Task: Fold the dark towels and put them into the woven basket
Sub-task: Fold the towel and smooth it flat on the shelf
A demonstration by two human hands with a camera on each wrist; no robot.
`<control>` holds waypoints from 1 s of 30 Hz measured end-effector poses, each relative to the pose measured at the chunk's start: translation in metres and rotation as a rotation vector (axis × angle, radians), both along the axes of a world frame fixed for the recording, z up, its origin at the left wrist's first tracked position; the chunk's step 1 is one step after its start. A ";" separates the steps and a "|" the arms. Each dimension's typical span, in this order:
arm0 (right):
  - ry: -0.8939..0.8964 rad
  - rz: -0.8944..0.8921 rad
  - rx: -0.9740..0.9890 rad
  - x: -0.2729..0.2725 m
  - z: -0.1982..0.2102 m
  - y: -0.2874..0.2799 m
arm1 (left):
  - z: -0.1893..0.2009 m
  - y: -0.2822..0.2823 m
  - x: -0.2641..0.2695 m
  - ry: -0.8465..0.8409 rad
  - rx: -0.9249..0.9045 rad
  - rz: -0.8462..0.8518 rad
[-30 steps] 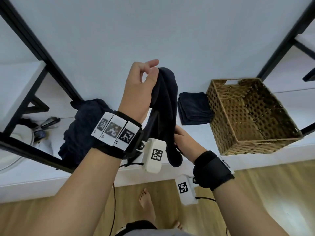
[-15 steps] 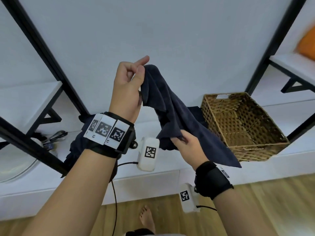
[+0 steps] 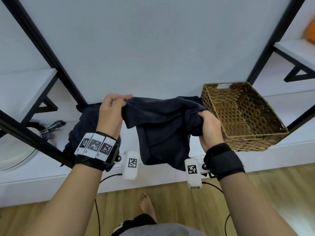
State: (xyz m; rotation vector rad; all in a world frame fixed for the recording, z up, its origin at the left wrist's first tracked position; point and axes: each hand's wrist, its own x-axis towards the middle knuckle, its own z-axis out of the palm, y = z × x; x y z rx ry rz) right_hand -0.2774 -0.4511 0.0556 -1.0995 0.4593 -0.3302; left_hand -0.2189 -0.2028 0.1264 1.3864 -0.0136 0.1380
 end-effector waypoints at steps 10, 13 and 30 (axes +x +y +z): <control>0.317 0.095 -0.514 0.022 -0.103 0.005 | -0.110 0.048 0.012 0.179 0.559 -0.084; 0.370 0.114 -0.529 0.017 -0.119 0.004 | -0.142 0.055 0.012 0.215 0.730 -0.074; 0.645 0.179 -0.746 0.053 -0.144 -0.006 | -0.194 0.055 0.041 0.325 0.818 0.117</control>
